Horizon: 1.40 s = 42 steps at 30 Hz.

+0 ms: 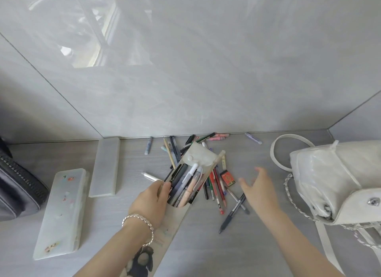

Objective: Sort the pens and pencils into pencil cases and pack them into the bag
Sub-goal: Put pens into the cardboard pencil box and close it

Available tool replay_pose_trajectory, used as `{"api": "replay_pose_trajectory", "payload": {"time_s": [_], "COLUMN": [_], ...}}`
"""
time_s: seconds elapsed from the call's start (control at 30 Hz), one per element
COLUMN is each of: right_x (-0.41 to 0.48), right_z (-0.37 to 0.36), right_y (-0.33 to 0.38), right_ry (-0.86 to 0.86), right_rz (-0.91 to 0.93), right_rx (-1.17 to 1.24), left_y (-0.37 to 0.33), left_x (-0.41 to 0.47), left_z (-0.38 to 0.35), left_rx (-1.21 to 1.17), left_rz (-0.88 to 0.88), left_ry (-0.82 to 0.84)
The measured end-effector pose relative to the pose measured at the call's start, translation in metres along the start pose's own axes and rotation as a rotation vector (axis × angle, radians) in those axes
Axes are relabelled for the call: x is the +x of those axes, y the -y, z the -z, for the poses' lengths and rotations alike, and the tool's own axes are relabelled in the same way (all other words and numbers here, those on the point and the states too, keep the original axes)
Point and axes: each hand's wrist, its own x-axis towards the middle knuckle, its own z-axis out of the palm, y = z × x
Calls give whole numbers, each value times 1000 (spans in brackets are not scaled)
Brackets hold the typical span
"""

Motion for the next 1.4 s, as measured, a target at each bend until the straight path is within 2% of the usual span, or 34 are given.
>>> {"api": "replay_pose_trajectory", "payload": {"time_s": [0.1,0.27,0.33,0.5,0.57,0.8,0.9,0.97,1.03,1.13,1.17,1.27,1.4], "right_x": [11,15,13,-6,-19,-55,-54,-42,-30,-17,-16,-16,-23], "right_z": [-15,-25,-13,30,35,-20,-18,-9,5,22,25,27,26], "right_y": [-21,-23,-13,46,70,85,84,80,77,71,70,71,76], "right_ry": [135,106,61,-184,-235,-88,-198,-231,-125,331,431,483,504], "right_rz": [-101,-37,53,306,401,638,807,833,766,633,608,603,586], "right_rx": [-183,-175,-50,463,542,267,106,73,78,-10,-85,-214,-377], "left_y": [2,6,9,9,3,-13,-8,-3,0,2,2,3,1], "left_x": [-1,-4,-4,-6,-10,-19,-18,-16,-16,-17,-18,-21,-26], "left_z": [-2,-3,0,-2,-5,-7,-6,-5,-2,0,1,2,2], "left_rx": [27,27,24,39,58,-31,-40,-35,-21,8,18,87,265], "left_rz": [9,0,12,14,-12,-84,-63,-55,-59,-60,-59,-65,-126], "left_ry": [15,-2,-13,10,26,-5,1,10,18,35,48,88,63]}}
